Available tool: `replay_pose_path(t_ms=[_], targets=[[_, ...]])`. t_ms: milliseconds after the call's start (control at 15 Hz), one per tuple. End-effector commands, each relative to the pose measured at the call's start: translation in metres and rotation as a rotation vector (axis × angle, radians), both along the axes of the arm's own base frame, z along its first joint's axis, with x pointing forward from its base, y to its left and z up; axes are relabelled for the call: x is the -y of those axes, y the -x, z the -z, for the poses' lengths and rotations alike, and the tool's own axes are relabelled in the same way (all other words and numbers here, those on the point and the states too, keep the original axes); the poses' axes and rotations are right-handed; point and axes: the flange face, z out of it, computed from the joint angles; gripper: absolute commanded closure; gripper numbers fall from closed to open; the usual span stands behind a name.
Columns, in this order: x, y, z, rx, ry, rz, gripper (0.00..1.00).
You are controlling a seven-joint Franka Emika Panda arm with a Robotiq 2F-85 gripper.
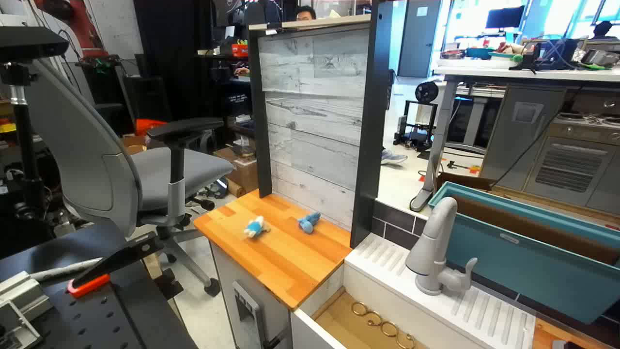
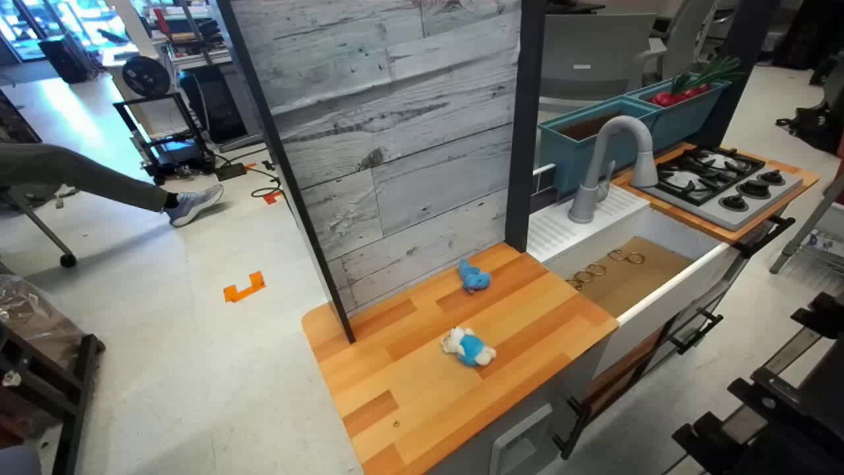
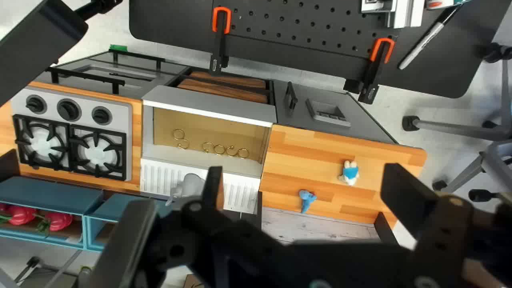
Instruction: Push the grey faucet to the left
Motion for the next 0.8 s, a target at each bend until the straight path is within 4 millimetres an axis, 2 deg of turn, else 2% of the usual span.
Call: replay_pose_path(t_ms=[0,667,733], targets=[[-0.0001,-0.0002,-0.0011,0.0,0.0,0.0,0.0],[-0.0001,-0.0002,-0.0015,0.001,0.0,0.0,0.0],[-0.0041,-0.0054,-0.0009,-0.016,-0.007,0.018,0.0]])
